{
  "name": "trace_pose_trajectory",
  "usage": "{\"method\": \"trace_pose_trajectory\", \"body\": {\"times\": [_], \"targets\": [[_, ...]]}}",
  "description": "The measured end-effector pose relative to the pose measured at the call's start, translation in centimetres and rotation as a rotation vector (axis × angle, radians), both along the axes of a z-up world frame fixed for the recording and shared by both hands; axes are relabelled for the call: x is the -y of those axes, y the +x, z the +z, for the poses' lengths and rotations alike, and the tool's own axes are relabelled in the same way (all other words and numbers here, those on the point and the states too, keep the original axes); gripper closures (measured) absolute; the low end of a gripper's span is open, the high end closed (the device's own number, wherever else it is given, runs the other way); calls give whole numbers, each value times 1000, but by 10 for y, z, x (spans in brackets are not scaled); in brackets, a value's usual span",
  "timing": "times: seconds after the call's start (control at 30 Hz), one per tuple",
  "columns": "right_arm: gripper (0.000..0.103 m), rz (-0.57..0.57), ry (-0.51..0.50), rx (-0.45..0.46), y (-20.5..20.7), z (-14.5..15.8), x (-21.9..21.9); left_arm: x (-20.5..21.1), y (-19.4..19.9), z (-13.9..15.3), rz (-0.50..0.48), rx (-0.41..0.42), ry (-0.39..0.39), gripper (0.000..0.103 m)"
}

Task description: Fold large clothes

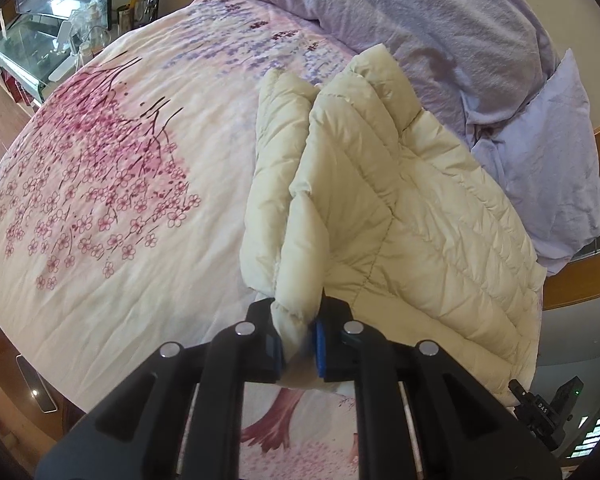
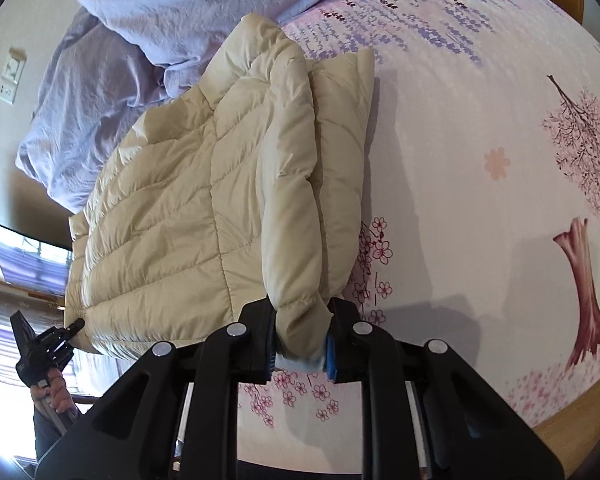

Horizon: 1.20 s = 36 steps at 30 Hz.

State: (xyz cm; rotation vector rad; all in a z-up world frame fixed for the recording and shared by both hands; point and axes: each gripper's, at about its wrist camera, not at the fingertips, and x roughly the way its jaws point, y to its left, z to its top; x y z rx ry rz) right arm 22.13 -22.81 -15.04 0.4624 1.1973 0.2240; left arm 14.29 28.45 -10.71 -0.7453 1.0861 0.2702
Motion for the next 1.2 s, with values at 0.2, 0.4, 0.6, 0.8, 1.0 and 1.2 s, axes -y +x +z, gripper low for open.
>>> {"method": "trace_pose_trajectory", "body": {"times": [0.2, 0.4, 0.6, 0.8, 1.0, 1.2], "targets": [[52, -67, -193, 59, 12, 21, 10, 1, 4, -6, 8, -33, 36, 75], [46, -66, -398, 179, 28, 49, -9, -6, 3, -11, 39, -61, 49, 52], [38, 109, -391, 291, 39, 63, -82, -13, 10, -3, 50, -52, 95, 27], [37, 226, -383, 302, 44, 48, -142, -18, 26, 2, 7, -44, 136, 16], [37, 237, -394, 272, 46, 30, -154, -24, 39, 2, -21, -39, 152, 11], [30, 231, -421, 257, 49, 15, -159, -31, 49, -7, -22, -46, 131, 11]]}}
